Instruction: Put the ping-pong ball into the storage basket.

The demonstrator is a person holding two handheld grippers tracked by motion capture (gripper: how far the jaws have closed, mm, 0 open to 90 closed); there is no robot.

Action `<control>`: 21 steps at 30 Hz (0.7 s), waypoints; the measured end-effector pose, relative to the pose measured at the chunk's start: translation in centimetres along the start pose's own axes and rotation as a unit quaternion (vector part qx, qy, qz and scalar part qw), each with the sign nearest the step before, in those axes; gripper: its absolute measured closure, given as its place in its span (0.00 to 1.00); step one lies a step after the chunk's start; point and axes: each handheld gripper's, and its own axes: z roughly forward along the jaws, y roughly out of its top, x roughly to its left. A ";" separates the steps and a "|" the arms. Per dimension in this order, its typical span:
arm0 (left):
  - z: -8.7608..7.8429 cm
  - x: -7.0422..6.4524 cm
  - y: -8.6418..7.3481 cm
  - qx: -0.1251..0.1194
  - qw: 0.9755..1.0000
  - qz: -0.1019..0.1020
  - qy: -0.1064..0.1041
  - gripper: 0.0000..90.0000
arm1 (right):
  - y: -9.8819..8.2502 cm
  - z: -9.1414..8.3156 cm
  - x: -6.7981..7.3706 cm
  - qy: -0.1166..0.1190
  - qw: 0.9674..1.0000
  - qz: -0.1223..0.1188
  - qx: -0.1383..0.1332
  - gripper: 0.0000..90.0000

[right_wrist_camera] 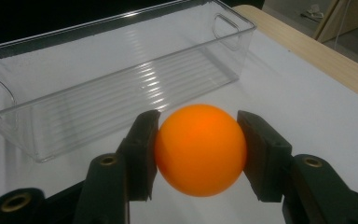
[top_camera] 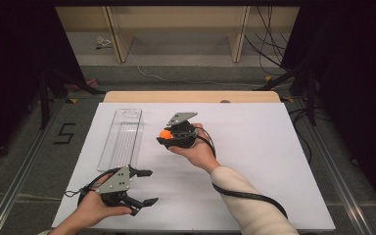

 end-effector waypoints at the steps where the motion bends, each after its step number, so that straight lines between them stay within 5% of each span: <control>1: 0.0 0.0 0.0 0.000 1.000 0.000 0.000 0.20 | 0.0 0.0 0.0 0.000 1.000 0.000 0.000 0.57; 21: 0.0 0.0 0.0 0.002 1.000 0.002 -0.002 0.20 | 0.5 0.6 0.5 0.004 1.000 -0.004 0.001 0.57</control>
